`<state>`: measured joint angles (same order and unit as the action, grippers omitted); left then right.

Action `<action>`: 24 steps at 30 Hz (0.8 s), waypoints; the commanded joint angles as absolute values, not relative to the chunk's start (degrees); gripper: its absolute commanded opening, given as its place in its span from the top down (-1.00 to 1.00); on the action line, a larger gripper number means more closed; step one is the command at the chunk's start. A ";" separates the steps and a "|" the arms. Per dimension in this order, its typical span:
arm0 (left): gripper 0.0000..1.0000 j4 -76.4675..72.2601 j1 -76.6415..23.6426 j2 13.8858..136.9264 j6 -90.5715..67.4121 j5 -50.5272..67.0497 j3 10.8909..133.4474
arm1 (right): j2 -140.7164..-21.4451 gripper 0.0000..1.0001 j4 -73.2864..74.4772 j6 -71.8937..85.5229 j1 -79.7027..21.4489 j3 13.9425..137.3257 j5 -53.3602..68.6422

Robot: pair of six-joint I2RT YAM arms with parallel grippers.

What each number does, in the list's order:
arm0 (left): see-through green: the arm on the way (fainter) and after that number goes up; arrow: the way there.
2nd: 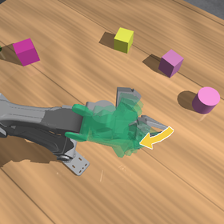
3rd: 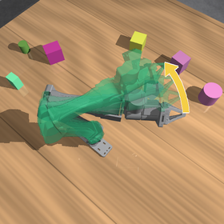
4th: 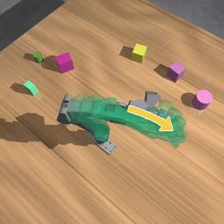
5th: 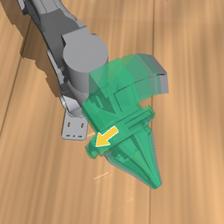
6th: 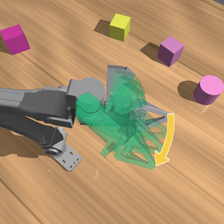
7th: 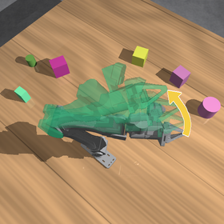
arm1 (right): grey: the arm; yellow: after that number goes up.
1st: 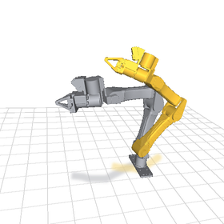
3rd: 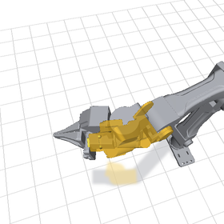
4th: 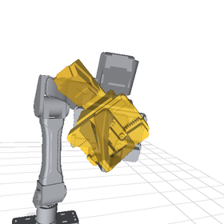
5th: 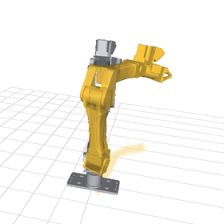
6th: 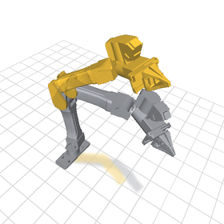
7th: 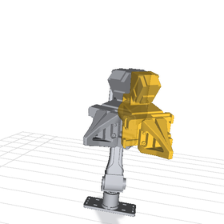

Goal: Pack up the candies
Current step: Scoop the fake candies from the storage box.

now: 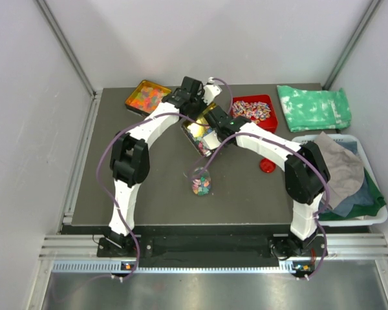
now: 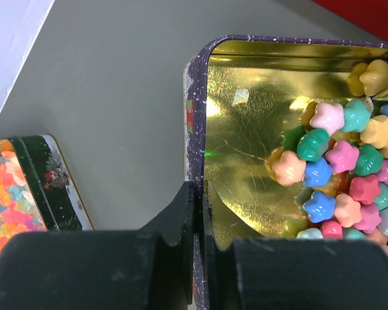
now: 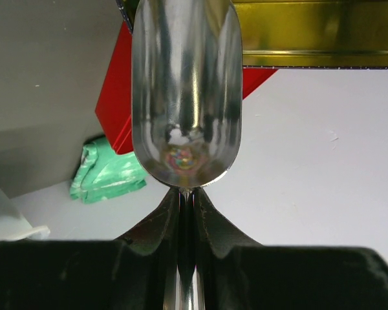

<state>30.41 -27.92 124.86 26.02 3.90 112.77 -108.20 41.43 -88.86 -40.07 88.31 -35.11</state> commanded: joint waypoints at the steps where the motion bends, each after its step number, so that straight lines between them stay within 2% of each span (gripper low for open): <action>1: 1.00 25.23 -28.12 118.21 25.40 7.03 113.90 | -108.19 1.00 41.48 -90.70 -39.55 90.26 -36.04; 7: 1.00 25.23 -28.12 118.30 24.52 8.00 113.64 | -108.54 1.00 40.34 -90.09 -40.34 88.86 -33.49; 16: 1.00 25.14 -28.13 118.74 23.73 7.91 113.56 | -113.20 1.00 37.97 -82.45 -42.71 93.95 -37.35; 24: 1.00 24.61 -28.21 118.30 23.29 8.09 112.24 | -109.43 1.00 37.71 -81.56 -43.51 88.60 -34.28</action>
